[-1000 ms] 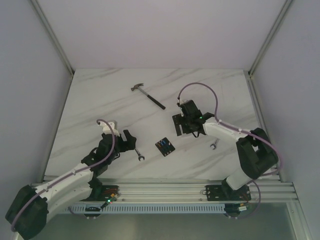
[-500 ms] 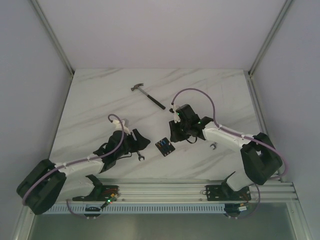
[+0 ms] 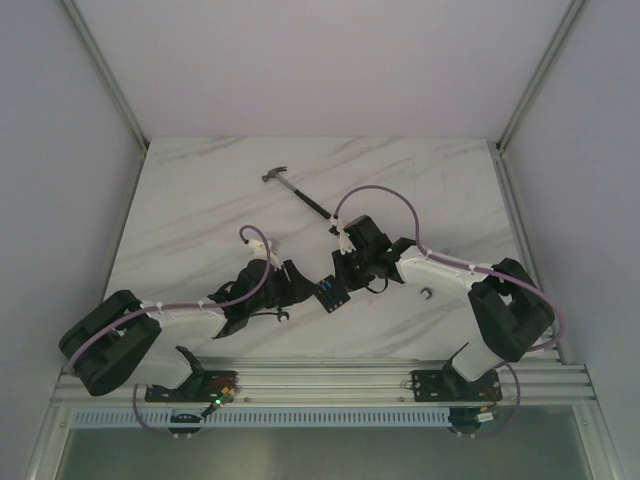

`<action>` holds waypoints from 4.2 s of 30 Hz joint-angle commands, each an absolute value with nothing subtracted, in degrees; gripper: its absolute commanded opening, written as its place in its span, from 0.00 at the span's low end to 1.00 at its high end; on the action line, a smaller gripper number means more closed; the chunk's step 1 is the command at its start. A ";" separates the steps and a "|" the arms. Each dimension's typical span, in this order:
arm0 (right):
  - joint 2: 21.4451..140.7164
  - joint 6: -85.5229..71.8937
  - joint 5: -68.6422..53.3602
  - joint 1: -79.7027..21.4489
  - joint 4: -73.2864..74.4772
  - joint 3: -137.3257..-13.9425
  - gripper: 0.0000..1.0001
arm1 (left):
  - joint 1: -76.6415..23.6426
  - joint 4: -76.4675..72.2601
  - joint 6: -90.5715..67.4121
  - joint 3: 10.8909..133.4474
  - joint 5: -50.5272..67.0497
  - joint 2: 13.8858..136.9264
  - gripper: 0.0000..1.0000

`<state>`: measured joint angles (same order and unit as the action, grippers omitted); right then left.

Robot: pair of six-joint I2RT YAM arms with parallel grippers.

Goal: Snap on the fuse box
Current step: Adjust the fuse in the fuse box base, then pick up the fuse box cover from the center of the board.

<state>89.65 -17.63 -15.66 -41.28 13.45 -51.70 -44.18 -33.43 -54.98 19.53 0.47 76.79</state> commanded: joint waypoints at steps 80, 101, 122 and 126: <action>88.99 -16.70 7.53 -43.16 30.56 -65.32 0.57 | -45.85 -18.61 -56.43 18.89 -15.34 64.73 0.54; 102.27 -13.84 12.76 -33.66 25.35 -66.42 0.76 | -38.09 -4.22 -32.49 16.63 -31.72 44.09 1.00; 89.72 -15.91 7.12 -45.27 32.86 -66.62 0.42 | -37.13 -4.31 -29.60 13.38 -38.82 37.37 1.00; 90.61 -16.98 6.48 -49.12 32.85 -67.41 0.42 | -37.22 -4.17 -29.77 13.22 -39.01 36.85 1.00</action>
<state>89.82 -15.05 7.75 -46.44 30.61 -65.60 -37.45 -4.89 -30.11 14.11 -37.19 37.71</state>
